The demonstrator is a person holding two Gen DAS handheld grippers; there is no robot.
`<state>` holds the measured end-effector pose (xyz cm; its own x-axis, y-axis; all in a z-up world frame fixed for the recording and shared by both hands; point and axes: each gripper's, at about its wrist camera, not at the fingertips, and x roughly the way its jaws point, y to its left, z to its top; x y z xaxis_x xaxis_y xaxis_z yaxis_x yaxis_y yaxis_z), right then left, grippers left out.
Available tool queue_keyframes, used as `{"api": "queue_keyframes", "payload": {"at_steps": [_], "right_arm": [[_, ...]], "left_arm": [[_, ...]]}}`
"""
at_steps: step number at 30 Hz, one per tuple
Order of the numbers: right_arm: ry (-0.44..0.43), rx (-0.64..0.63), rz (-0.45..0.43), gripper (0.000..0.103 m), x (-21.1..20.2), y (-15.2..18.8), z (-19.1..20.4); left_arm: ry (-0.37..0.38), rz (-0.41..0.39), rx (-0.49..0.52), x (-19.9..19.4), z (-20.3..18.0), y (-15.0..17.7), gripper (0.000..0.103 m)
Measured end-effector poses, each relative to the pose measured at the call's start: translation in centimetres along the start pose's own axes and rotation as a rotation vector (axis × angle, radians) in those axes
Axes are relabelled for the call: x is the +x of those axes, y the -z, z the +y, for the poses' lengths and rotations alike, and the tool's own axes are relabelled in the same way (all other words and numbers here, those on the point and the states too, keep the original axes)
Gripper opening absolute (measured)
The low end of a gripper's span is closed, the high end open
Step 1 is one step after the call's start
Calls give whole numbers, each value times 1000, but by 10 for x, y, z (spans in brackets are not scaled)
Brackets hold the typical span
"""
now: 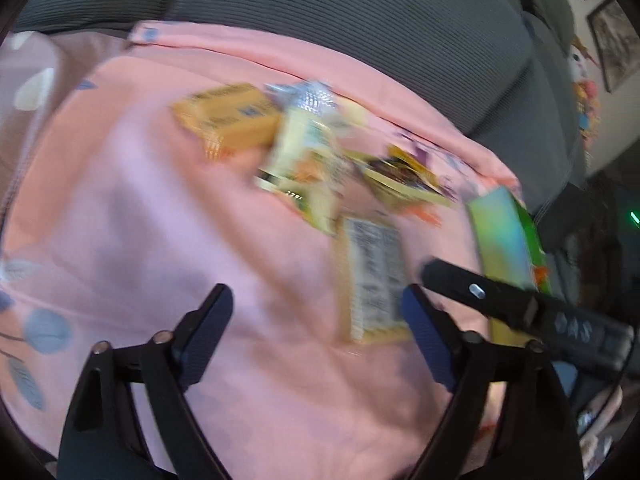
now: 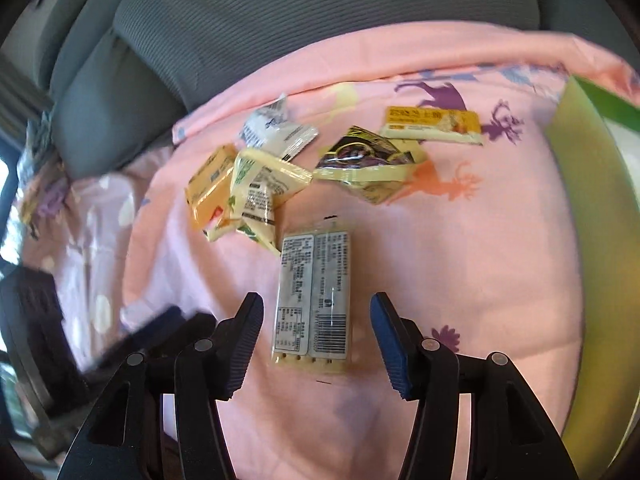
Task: Organize snacks
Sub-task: 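Lift the wafer bar packet with the right gripper, then carry the wafer bar packet with the right gripper into the green box and release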
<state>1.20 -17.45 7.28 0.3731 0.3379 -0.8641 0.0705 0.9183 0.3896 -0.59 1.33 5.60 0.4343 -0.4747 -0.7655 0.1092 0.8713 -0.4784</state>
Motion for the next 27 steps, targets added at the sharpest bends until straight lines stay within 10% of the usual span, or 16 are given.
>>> {"api": "queue_keyframes", "payload": {"at_steps": [13,27], "right_arm": [[-27,60,80,57,37,-3,-11],[62,12,-185,55,-50,-8,-18]], "left_arm": [[50,108,75,50,-33,13,31],[85,-87,295,15,-117,2,29]]}}
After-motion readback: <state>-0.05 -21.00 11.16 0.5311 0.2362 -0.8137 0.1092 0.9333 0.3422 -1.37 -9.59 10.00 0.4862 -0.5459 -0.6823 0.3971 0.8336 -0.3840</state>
